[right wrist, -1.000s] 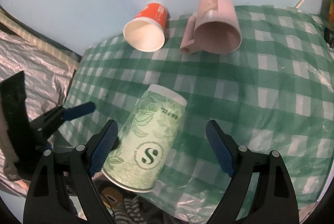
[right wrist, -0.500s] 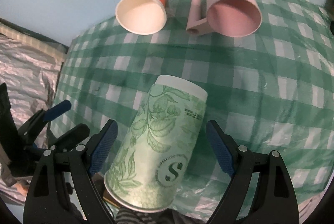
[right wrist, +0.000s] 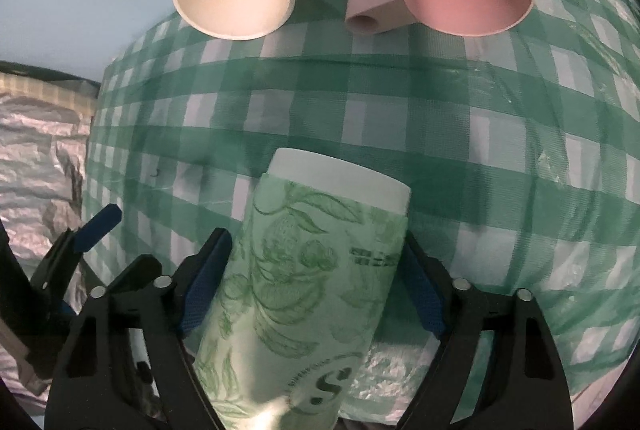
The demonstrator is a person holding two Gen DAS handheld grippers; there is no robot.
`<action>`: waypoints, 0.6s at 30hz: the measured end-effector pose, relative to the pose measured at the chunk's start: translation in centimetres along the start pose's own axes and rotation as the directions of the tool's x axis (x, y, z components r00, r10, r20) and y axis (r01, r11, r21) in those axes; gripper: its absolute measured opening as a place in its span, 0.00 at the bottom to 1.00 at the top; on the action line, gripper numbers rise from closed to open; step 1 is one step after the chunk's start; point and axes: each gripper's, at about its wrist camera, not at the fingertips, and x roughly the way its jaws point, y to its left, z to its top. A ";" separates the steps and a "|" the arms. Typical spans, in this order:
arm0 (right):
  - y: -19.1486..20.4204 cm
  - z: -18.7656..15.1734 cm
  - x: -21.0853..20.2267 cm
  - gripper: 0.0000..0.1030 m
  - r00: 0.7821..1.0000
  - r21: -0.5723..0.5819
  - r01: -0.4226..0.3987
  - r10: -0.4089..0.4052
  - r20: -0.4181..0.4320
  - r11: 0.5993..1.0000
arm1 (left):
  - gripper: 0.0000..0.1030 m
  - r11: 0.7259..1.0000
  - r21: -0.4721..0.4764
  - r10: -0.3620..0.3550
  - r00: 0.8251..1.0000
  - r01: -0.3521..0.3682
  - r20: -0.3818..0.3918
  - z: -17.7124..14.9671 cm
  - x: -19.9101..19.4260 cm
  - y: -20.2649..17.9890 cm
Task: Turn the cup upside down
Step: 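Grip the green cup with the right gripper and rotate it rim-down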
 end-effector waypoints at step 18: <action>0.8 -1.8 -3.2 0.69 0.991 -0.095 -0.026 0.038 0.127 0.995 | 0.88 0.999 0.009 -0.032 0.999 0.032 0.039 -0.8 -1.2 -1.4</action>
